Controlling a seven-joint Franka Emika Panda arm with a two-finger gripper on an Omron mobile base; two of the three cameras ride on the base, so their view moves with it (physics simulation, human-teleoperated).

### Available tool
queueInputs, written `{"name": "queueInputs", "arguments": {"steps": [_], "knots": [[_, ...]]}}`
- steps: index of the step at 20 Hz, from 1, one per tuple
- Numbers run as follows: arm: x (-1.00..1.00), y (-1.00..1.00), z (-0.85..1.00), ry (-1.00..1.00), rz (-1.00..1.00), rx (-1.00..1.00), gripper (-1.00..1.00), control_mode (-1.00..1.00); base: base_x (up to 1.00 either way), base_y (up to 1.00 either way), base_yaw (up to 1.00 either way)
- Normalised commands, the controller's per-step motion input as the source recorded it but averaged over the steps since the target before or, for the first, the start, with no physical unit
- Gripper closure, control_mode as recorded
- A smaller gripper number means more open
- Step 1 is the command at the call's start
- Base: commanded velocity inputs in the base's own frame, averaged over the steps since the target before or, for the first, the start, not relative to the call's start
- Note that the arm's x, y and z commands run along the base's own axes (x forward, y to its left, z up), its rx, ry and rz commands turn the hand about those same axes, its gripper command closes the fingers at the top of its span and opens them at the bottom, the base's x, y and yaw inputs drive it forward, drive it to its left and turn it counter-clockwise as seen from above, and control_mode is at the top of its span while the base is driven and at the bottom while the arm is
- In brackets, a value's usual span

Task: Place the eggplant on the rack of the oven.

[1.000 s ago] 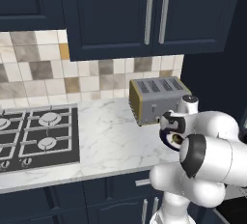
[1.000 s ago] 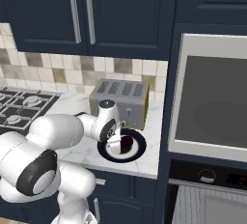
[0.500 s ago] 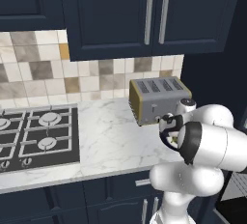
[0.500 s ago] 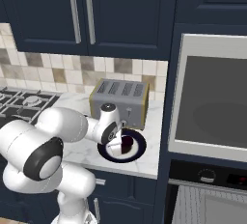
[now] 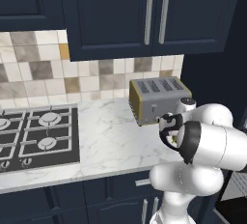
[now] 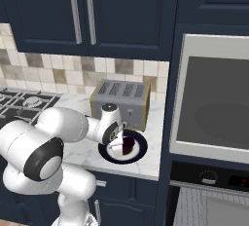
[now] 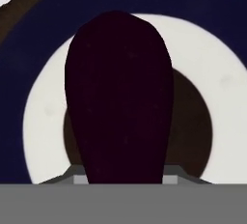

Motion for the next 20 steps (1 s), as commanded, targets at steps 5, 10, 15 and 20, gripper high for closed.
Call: {"name": "queueInputs", "arguments": {"steps": [5,10,15,20], "knots": [[-0.07,0.0,0.14,0.0,-0.02,0.0,1.0,-1.0,0.0,0.0,0.0],[-0.53,0.01,0.9,-0.04,-0.04,-0.02,1.0,-1.0,0.0,0.0,0.0],[-0.83,0.0,0.97,-0.11,-0.04,-0.03,1.0,-1.0,0.0,0.0,0.0],[-0.85,0.0,0.86,-0.05,-0.03,-0.02,1.0,-1.0,0.0,0.0,0.0]]}}
